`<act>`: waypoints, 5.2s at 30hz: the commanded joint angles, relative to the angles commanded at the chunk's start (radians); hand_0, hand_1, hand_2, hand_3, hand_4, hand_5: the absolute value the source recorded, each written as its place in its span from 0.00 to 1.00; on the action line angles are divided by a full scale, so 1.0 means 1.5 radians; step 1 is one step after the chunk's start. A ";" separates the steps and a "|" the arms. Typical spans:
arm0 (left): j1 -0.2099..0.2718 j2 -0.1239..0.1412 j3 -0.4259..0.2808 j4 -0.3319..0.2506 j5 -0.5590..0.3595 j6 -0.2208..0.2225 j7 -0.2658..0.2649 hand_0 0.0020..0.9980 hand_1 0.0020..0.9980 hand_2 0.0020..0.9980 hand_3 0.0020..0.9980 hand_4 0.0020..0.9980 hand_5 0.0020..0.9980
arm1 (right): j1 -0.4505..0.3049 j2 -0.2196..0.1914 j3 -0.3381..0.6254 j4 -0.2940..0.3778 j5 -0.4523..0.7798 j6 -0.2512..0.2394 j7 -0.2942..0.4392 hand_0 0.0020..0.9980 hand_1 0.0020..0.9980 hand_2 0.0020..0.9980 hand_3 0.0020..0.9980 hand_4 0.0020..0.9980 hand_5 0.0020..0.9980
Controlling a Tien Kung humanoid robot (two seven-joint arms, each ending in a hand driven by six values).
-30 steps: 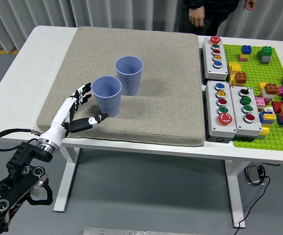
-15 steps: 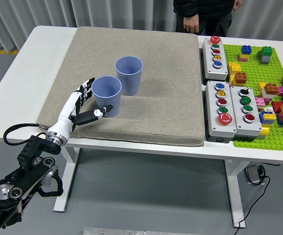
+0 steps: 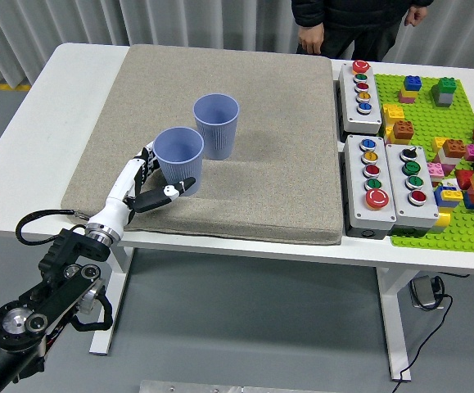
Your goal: Pick cup pour cup place
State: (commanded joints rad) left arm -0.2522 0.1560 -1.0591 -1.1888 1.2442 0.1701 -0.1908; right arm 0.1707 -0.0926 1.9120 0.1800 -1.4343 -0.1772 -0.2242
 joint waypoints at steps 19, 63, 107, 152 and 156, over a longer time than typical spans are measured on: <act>-0.033 -0.007 0.015 0.018 -0.008 -0.001 0.001 0.94 0.94 1.00 1.00 0.95 0.34 | 0.005 -0.002 -0.002 0.000 0.004 0.001 0.001 0.69 0.62 0.60 0.59 0.00 0.27; -0.051 -0.017 0.033 0.036 -0.005 0.011 0.005 0.75 0.68 0.72 0.69 0.93 0.34 | 0.009 -0.003 -0.002 0.000 0.003 0.001 0.001 0.69 0.62 0.59 0.59 0.00 0.27; -0.198 0.105 0.069 0.026 0.032 0.006 0.045 0.64 0.58 0.56 0.53 0.89 0.30 | 0.015 -0.010 -0.004 0.000 0.010 -0.001 0.004 0.70 0.62 0.59 0.59 0.00 0.27; -0.432 0.142 0.260 0.167 0.198 -0.045 0.126 0.64 0.58 0.55 0.53 0.86 0.27 | 0.027 -0.018 -0.017 0.000 0.026 -0.001 0.004 0.69 0.62 0.59 0.59 0.00 0.26; -0.447 0.144 0.269 0.169 0.236 -0.053 0.138 0.63 0.58 0.55 0.53 0.86 0.27 | 0.027 -0.019 -0.017 0.000 0.026 -0.001 0.004 0.69 0.62 0.59 0.59 0.00 0.25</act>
State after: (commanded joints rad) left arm -0.9224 0.3719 -0.6559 -0.9347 1.5985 0.0910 0.0156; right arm 0.2115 -0.1208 1.8863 0.1800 -1.3947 -0.1786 -0.2181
